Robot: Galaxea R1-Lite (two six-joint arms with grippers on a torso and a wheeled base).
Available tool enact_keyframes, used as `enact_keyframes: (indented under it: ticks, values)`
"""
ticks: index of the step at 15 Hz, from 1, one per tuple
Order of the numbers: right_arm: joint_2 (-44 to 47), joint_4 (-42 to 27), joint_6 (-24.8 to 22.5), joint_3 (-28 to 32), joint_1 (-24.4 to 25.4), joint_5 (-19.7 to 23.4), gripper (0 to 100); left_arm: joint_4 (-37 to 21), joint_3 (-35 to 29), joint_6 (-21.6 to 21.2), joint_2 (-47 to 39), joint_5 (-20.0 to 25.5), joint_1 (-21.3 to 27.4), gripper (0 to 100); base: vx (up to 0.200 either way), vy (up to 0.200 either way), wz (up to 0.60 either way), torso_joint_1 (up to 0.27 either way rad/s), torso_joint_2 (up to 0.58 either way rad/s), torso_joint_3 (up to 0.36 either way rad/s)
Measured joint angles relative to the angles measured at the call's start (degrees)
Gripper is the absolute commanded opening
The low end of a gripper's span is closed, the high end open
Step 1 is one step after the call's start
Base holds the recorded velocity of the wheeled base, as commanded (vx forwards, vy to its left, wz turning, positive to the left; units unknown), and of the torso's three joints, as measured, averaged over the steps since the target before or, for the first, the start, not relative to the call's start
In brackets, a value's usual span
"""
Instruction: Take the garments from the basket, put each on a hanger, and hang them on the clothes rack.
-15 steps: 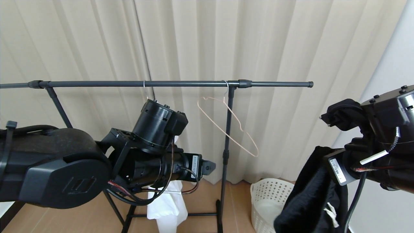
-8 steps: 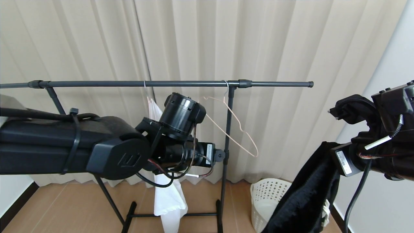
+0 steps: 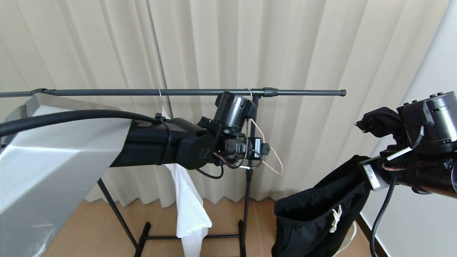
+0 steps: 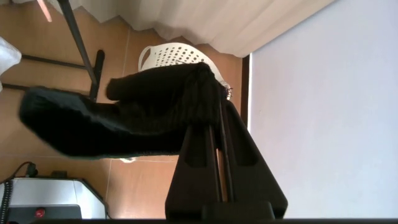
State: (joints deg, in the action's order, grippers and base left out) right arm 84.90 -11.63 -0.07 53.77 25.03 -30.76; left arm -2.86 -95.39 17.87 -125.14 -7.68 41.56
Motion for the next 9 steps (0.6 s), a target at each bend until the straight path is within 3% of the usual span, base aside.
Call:
enact_keyframes:
  ticks: [6, 9]
  values:
    - [0.8, 0.1, 0.0, 0.0, 0.0, 0.0, 0, 0.1, -9.3, -0.8, -5.5, 0.5, -0.6, 100, 0.0, 0.0, 0.0, 0.0, 0.0, 0.0]
    - [0.8, 0.1, 0.0, 0.0, 0.0, 0.0, 0, 0.0, -12.0, -0.8, -7.9, 0.3, -1.7, 100, 0.0, -0.2, 0.0, 0.001, 0.0, 0.004]
